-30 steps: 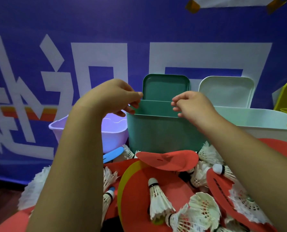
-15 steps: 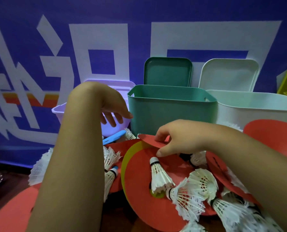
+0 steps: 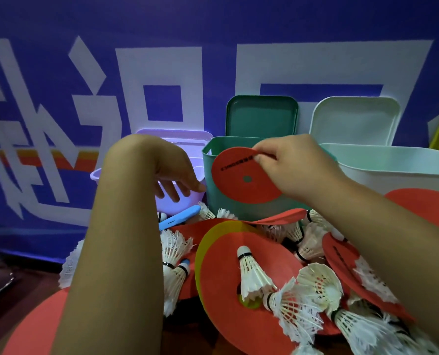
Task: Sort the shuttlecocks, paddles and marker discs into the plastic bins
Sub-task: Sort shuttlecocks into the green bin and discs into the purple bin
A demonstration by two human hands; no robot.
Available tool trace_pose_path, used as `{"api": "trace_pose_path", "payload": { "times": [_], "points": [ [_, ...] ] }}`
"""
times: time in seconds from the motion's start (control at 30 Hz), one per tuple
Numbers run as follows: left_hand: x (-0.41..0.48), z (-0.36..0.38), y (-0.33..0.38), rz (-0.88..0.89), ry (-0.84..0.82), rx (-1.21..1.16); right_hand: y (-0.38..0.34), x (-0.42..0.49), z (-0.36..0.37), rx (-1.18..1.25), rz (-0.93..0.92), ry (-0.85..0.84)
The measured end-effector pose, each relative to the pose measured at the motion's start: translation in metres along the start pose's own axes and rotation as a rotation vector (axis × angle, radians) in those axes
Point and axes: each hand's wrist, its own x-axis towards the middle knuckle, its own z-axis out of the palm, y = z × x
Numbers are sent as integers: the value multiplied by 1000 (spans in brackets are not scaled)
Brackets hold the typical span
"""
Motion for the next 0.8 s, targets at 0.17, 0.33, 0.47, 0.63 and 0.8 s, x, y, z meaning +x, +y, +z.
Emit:
{"api": "trace_pose_path", "payload": {
  "times": [0.17, 0.33, 0.47, 0.63, 0.8],
  "points": [
    [8, 31, -7, -87, -19, 211, -15, 12, 6, 32, 12, -2],
    [10, 49, -29, -99, 95, 343, -28, 22, 6, 55, 20, -26],
    [4, 48, -32, -43, 254, 202, -32, 27, 8, 66, 26, -27],
    [5, 35, -30, 36, 503, 372, -33, 33, 7, 98, 44, 14],
    [-7, 22, -33, 120, 694, 308, -31, 42, -1, 124, 38, 69]
  ]
}}
